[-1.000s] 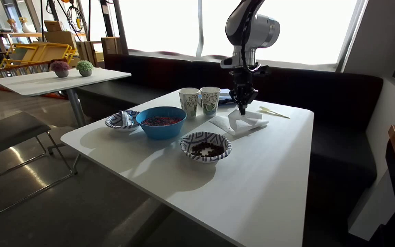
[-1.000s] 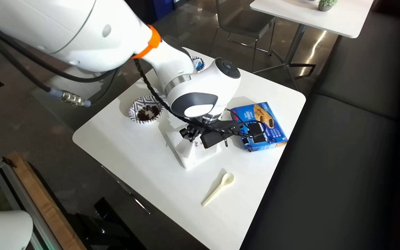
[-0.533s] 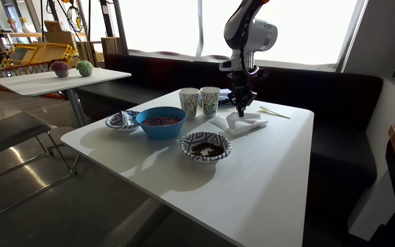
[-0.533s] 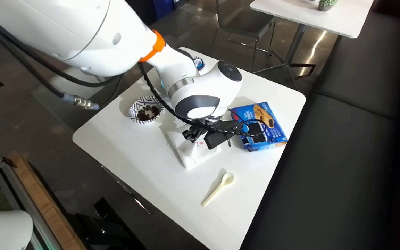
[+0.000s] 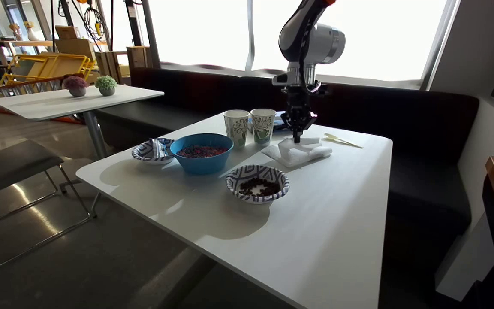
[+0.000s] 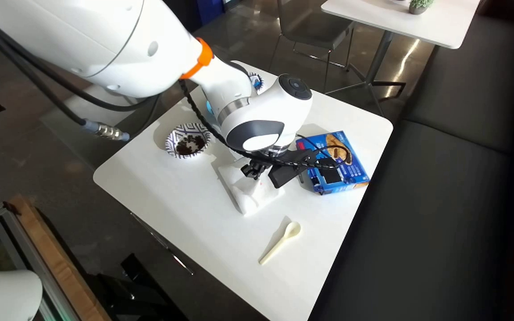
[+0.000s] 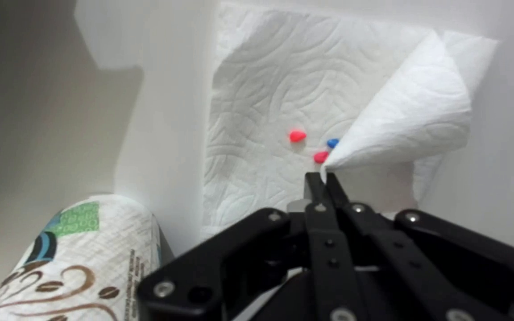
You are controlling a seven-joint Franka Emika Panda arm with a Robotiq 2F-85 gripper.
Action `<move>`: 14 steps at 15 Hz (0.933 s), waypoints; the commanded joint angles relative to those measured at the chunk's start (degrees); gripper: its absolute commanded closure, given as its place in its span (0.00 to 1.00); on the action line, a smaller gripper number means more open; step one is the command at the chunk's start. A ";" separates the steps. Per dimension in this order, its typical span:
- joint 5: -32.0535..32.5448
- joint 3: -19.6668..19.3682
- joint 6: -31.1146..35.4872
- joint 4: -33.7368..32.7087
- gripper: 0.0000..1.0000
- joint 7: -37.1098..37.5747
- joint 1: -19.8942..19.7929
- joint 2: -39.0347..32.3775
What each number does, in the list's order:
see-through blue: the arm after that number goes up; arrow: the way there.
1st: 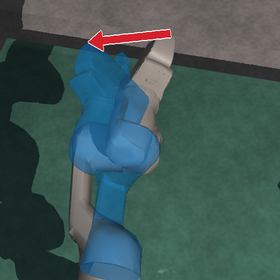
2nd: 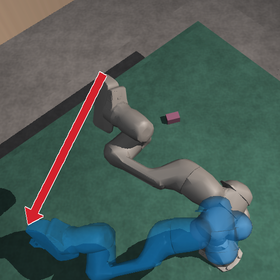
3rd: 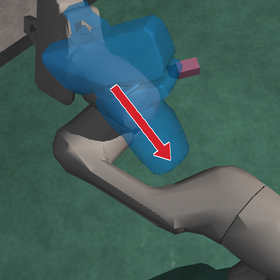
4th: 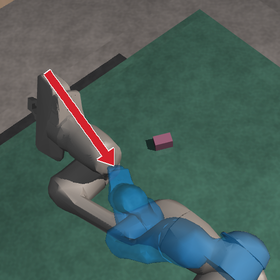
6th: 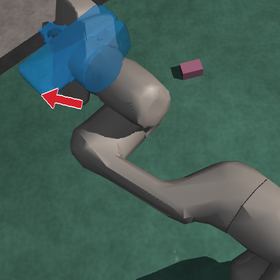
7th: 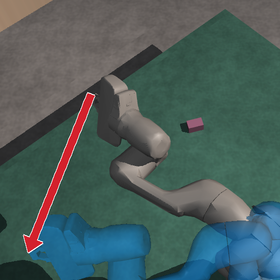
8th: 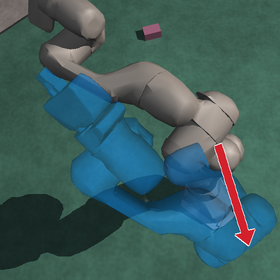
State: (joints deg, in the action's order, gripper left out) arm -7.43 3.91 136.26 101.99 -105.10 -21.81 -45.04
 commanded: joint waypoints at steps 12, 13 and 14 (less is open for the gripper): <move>4.37 -0.32 9.05 -0.85 0.71 -1.48 0.36 -3.34; 4.59 -0.32 9.25 -0.84 0.68 -1.40 0.38 -3.37; 4.70 -0.20 9.35 -0.82 0.62 -1.46 0.31 -3.37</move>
State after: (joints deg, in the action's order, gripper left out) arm -3.65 3.82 144.18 101.96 -105.88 -21.73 -47.24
